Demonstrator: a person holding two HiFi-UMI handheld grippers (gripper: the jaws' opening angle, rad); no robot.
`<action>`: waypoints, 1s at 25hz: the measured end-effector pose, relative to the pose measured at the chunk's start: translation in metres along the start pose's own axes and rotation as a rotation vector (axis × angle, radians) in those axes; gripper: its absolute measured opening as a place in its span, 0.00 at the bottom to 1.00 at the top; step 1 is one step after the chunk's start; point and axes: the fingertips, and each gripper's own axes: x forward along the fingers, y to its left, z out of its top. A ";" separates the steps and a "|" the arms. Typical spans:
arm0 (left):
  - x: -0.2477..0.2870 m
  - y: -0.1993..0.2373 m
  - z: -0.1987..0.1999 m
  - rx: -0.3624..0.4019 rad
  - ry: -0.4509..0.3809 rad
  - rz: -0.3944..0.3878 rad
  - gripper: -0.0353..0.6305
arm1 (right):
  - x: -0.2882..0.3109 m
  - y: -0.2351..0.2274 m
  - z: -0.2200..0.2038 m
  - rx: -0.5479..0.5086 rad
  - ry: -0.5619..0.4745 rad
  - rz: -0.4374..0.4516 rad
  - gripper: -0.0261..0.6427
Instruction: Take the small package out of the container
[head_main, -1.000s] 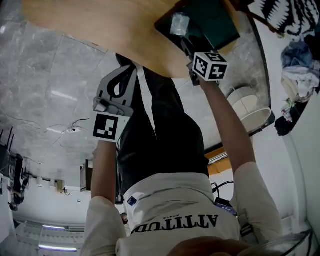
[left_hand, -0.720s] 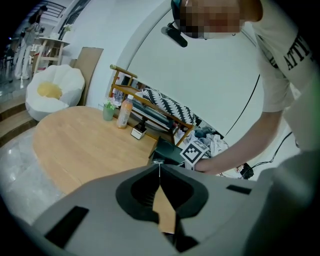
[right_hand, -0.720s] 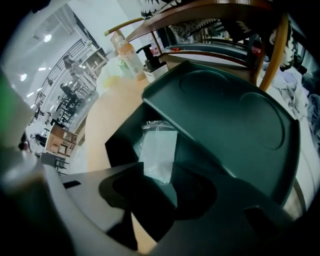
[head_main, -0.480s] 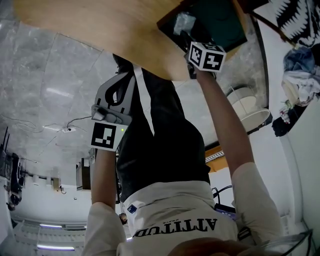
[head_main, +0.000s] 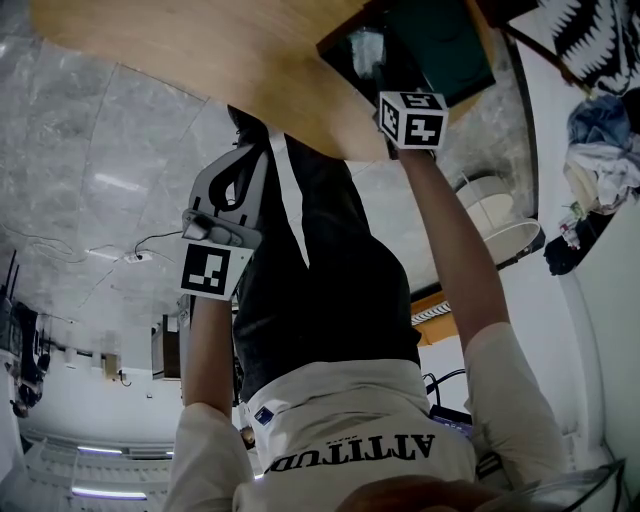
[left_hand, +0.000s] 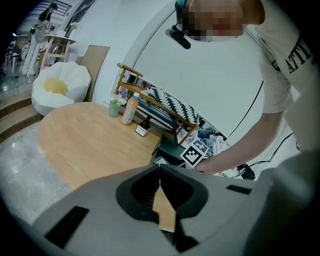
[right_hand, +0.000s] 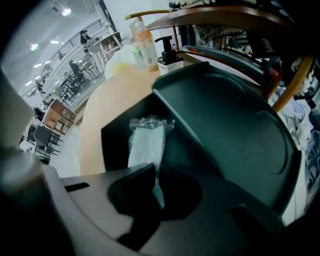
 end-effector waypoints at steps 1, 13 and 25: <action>-0.001 0.000 0.002 0.002 -0.001 0.002 0.09 | -0.002 0.003 0.002 -0.010 -0.005 0.012 0.10; -0.040 -0.028 0.062 0.065 -0.071 0.032 0.09 | -0.072 0.023 0.029 -0.047 -0.082 0.072 0.08; -0.112 -0.099 0.148 0.154 -0.126 0.015 0.09 | -0.225 0.037 0.070 -0.050 -0.211 0.102 0.08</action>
